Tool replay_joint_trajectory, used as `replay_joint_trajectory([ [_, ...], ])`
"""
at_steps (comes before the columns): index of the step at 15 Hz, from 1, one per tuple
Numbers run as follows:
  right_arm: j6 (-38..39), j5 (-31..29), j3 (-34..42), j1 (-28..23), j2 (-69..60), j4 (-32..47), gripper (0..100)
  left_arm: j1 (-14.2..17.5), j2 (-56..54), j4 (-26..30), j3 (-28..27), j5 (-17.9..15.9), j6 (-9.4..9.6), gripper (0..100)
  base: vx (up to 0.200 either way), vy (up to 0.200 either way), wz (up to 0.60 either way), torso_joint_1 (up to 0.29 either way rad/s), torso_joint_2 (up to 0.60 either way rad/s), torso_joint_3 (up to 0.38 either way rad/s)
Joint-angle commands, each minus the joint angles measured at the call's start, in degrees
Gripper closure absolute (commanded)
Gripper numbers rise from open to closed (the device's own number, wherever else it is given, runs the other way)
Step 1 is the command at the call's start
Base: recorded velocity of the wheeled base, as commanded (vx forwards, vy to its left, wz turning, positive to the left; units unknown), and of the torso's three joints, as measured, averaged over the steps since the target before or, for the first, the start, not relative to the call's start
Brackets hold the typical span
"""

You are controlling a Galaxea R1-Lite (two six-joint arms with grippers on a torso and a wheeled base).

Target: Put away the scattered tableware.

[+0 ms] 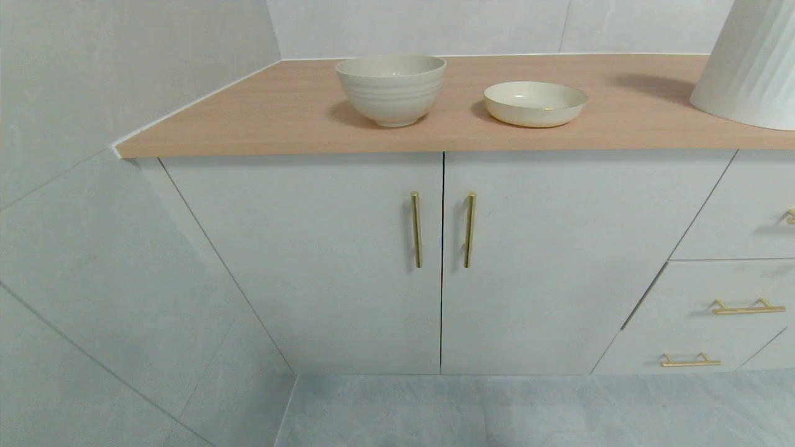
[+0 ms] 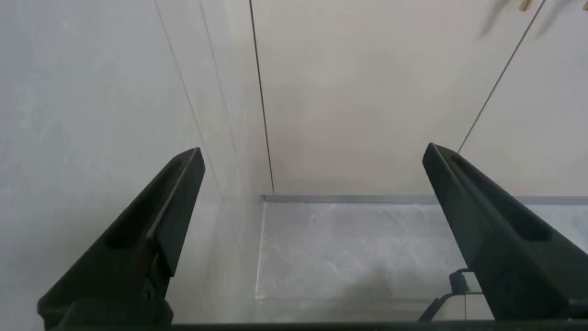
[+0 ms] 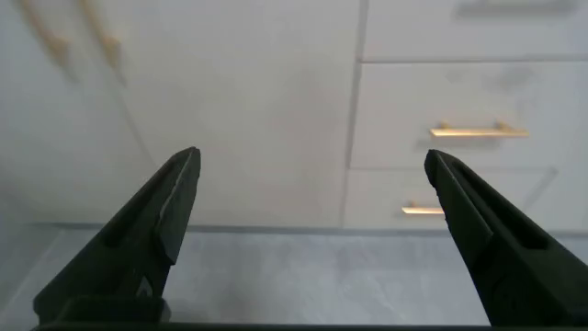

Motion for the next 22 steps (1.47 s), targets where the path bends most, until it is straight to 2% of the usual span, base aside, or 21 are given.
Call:
replay_joint_trajectory([
  [1, 0.3, 9.4, -6.0, 0.8, 7.8, 2.5, 0, 0.0, 0.1, 0.0, 0.0, 0.0, -0.04, 0, 0.000, 0.000, 0.00, 0.000, 0.00, 0.000],
  [2, 0.4, 18.1, -7.5, 0.9, 15.9, 2.5, 0, 0.0, 0.1, 0.0, 0.0, 0.0, -0.04, 0, 0.000, 0.000, 0.00, 0.000, 0.00, 0.000],
  [4, 0.1, 24.9, -10.4, 0.9, 27.4, 2.2, 0, 0.0, 0.1, 0.0, 0.0, 0.0, -0.04, 0, 0.000, 0.000, 0.00, 0.000, 0.00, 0.000],
  [5, 0.1, 28.5, -15.6, 2.8, 37.7, 2.1, 0, 0.0, 0.1, 0.0, 0.0, 0.0, -0.04, 0, 0.000, 0.000, 0.00, 0.000, 0.00, 0.000],
  [6, 0.1, 29.1, -18.8, 5.8, 43.8, 2.0, 0, 0.0, 0.1, 0.0, 0.0, 0.1, -0.04, 0, 0.000, 0.000, 0.00, 0.000, 0.00, 0.000],
  [7, 0.6, 28.9, -24.3, 12.5, 53.9, 1.9, 0, 0.0, 0.1, 0.0, 0.0, 0.0, -0.04, 0, 0.000, 0.000, 0.00, 0.000, 0.00, 0.000],
  [9, 2.1, 26.5, -32.3, 19.2, 68.2, 0.9, 0, 0.0, 0.1, 0.0, 0.0, 0.0, -0.04, 0, 0.000, 0.000, 0.00, 0.000, 0.00, 0.000],
  [10, 2.6, 24.6, -37.8, 22.0, 77.4, -3.6, 0, 0.0, 0.1, 0.0, 0.0, 0.0, -0.04, 0, 0.000, 0.000, 0.00, 0.000, 0.00, 0.000],
  [13, 3.8, 24.5, -46.6, 24.0, 92.0, -16.5, 0, 0.0, 0.1, 0.0, 0.0, 0.0, -0.04, 0, 0.000, 0.000, 0.00, 0.000, 0.00, 0.000],
  [17, 8.0, 24.4, -56.8, 26.6, 103.5, -27.0, 0, 0.0, 0.1, 0.0, 0.0, 0.0, 0.05, 0, 0.000, 0.000, 0.00, 0.000, 0.00, 0.000],
  [22, 10.5, 23.5, -55.8, 28.3, 107.2, -37.5, 0, 0.0, 0.1, 0.0, 0.0, 0.0, -0.04, 0, 0.000, 0.000, 0.00, 0.000, 0.00, 0.000],
])
